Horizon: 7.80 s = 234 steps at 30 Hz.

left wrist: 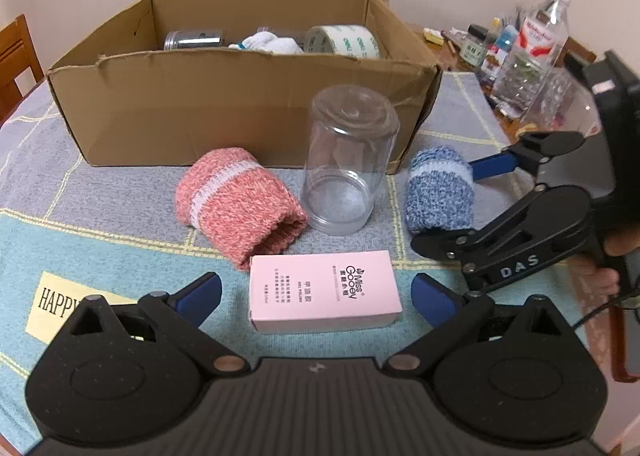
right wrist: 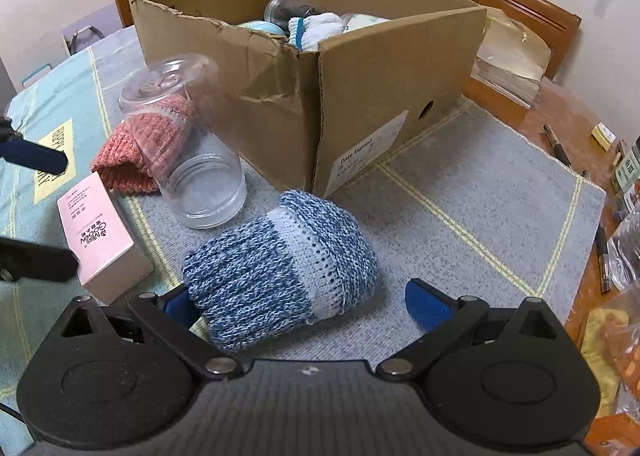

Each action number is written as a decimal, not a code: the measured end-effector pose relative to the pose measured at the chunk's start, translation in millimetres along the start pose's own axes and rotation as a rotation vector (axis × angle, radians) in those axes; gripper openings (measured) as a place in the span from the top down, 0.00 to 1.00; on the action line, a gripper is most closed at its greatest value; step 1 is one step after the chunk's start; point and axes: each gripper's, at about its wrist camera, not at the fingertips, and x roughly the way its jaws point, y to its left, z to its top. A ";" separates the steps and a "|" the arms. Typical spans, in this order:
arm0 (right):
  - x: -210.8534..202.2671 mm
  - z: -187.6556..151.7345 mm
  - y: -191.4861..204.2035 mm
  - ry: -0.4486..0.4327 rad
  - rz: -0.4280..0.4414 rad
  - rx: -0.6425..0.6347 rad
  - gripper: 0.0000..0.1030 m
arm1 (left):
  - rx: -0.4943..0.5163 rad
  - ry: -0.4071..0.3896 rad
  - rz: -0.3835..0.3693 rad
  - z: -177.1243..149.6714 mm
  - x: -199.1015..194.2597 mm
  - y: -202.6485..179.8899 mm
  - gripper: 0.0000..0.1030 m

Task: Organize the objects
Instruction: 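Grasp the pink printed box with the left tool while the right tool grasps the blue knit sock, then carry the pink box and blue sock into the cardboard box and open both tools, then move the left tool to the pink knit sock while the right tool approaches the clear cup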

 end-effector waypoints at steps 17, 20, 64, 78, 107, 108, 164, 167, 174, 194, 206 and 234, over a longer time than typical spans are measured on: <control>-0.9 -2.8 -2.0 -0.012 0.010 -0.014 0.00 | -0.016 0.011 0.040 -19.5 1.7 17.6 0.02; -0.9 -2.8 -2.0 -0.012 0.010 -0.014 0.00 | -0.018 0.012 0.041 -19.6 7.2 11.7 0.02; 3.2 2.5 -0.6 -0.008 0.039 -0.055 0.00 | 0.058 -0.009 0.061 -19.8 13.3 -1.2 0.01; 5.5 7.9 5.3 0.019 0.041 -0.060 0.00 | 0.064 -0.030 0.013 -18.2 7.4 4.8 0.20; -72.1 35.4 19.8 0.086 -0.052 0.144 0.23 | 0.139 -0.059 -0.080 38.9 -58.2 28.7 0.22; -77.4 39.3 20.6 0.081 -0.057 0.148 0.23 | 0.141 -0.063 -0.077 43.2 -59.7 30.9 0.22; -86.0 87.0 60.7 -0.121 -0.112 0.285 0.00 | 0.036 -0.089 0.024 84.5 -54.1 100.7 0.01; -86.5 80.7 69.0 -0.123 -0.113 0.281 0.00 | 0.050 -0.066 0.019 72.9 -50.3 101.3 0.01; -79.4 74.8 86.2 -0.122 -0.167 0.310 0.00 | 0.138 -0.040 -0.004 57.9 -36.7 110.8 0.01; -48.4 99.7 133.1 -0.052 -0.298 0.332 0.00 | 0.138 0.018 -0.082 51.2 -9.4 167.7 0.01; -29.6 107.1 136.6 -0.044 -0.229 0.312 0.00 | 0.111 0.008 -0.046 51.7 -8.2 169.3 0.01; -26.5 30.6 75.9 0.044 -0.262 0.502 0.00 | 0.269 0.001 -0.156 47.4 -0.6 104.2 0.01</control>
